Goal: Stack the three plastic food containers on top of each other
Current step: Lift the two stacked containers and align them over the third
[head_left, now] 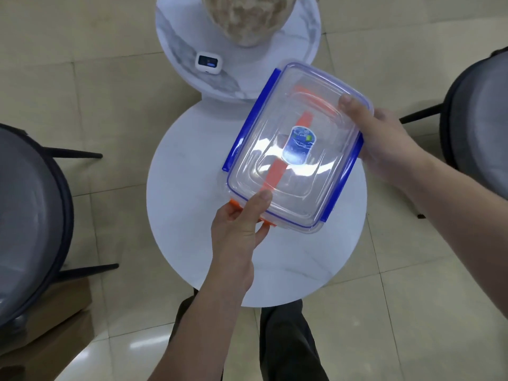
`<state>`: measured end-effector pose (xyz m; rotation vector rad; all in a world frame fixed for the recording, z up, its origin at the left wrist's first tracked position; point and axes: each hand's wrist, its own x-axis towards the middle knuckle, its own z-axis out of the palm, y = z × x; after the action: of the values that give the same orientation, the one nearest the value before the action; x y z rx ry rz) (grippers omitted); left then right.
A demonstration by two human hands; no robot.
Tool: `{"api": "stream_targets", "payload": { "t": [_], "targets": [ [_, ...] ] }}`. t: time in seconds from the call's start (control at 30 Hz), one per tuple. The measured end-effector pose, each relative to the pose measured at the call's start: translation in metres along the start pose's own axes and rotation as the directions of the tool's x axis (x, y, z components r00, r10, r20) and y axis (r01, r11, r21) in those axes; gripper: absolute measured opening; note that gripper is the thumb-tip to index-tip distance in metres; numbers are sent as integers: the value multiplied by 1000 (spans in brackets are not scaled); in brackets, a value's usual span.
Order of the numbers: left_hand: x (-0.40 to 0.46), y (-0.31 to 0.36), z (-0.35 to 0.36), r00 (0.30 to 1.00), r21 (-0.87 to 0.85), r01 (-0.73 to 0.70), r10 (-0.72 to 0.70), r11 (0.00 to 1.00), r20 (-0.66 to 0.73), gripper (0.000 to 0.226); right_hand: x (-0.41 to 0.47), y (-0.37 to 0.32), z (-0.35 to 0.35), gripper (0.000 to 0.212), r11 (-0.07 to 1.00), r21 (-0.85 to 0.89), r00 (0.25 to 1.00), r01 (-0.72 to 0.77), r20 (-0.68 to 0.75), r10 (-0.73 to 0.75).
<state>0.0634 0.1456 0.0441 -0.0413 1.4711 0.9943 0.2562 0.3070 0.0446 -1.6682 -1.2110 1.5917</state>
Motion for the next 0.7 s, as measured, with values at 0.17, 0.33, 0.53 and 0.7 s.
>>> {"api": "stream_targets", "payload": {
  "t": [0.17, 0.33, 0.53, 0.7],
  "targets": [
    [1, 1, 10, 1000, 44, 19, -19, 999, 1, 74, 6, 7, -15, 61, 999, 9, 998, -34, 47, 34],
    [1, 4, 11, 999, 59, 34, -34, 998, -5, 75, 3, 2, -15, 49, 998, -24, 996, -56, 72, 57],
    [-2, 4, 15, 998, 40, 66, -65, 997, -18, 90, 0, -4, -11, 49, 996, 17, 995, -83, 55, 82],
    [-3, 4, 14, 996, 37, 85, -83, 996, -30, 91, -1, -5, -10, 45, 996, 35, 996, -82, 49, 80]
  ]
}}
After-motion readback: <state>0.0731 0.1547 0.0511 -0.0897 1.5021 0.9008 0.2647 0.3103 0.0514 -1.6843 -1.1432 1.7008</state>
